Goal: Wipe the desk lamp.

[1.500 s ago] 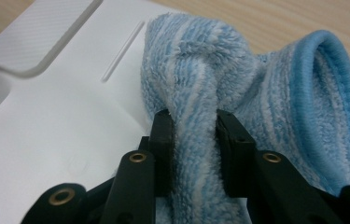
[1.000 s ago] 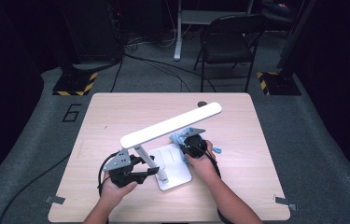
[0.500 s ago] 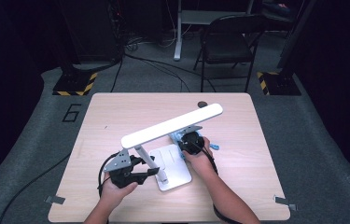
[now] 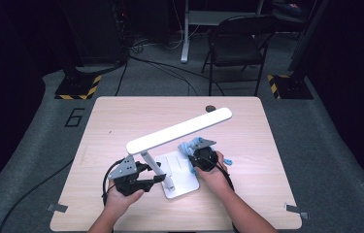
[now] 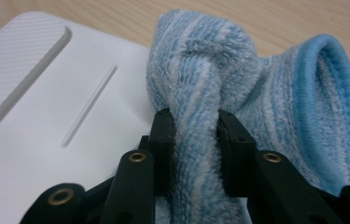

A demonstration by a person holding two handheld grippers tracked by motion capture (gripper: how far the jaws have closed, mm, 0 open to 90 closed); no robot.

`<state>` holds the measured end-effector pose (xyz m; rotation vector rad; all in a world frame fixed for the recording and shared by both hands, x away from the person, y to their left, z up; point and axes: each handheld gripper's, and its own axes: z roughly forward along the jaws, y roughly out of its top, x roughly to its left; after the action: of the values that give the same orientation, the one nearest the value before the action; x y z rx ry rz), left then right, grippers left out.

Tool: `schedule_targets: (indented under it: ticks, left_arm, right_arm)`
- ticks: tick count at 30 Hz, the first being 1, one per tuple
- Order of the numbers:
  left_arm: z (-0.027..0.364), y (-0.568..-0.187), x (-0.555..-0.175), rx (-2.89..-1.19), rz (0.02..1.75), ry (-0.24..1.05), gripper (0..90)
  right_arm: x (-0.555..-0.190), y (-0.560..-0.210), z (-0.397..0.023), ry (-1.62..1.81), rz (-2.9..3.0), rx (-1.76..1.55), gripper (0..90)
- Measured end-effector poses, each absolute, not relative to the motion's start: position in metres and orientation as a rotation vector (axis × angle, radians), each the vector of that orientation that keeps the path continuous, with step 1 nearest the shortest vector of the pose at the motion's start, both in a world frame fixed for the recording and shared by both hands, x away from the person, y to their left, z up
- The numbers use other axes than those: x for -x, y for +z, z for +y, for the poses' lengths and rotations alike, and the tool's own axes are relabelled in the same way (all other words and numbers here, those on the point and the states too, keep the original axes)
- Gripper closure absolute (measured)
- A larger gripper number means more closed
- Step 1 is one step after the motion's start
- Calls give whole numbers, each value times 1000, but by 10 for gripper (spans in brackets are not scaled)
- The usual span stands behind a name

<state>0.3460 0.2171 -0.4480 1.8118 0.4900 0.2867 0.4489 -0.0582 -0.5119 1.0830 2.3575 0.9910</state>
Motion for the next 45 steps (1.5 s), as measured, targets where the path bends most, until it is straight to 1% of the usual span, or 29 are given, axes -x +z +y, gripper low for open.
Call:
schedule_targets:
  ticks: [15,20,36,45]
  left_arm:
    - [218,-449,-346,-1805,498,283,524]
    - [218,-449,-345,-1807,501,290,525]
    - [218,-447,-345,-1816,509,309,527]
    - [214,-447,-351,-1807,538,336,527]
  right_arm:
    - [-384,-511,-94,1030,2453,-1023,697]
    - [-370,-509,-102,1028,2487,-1009,693]
    - [-366,-508,-104,1037,2434,-1022,679]
    - [-369,-501,-120,1076,2374,-1047,676]
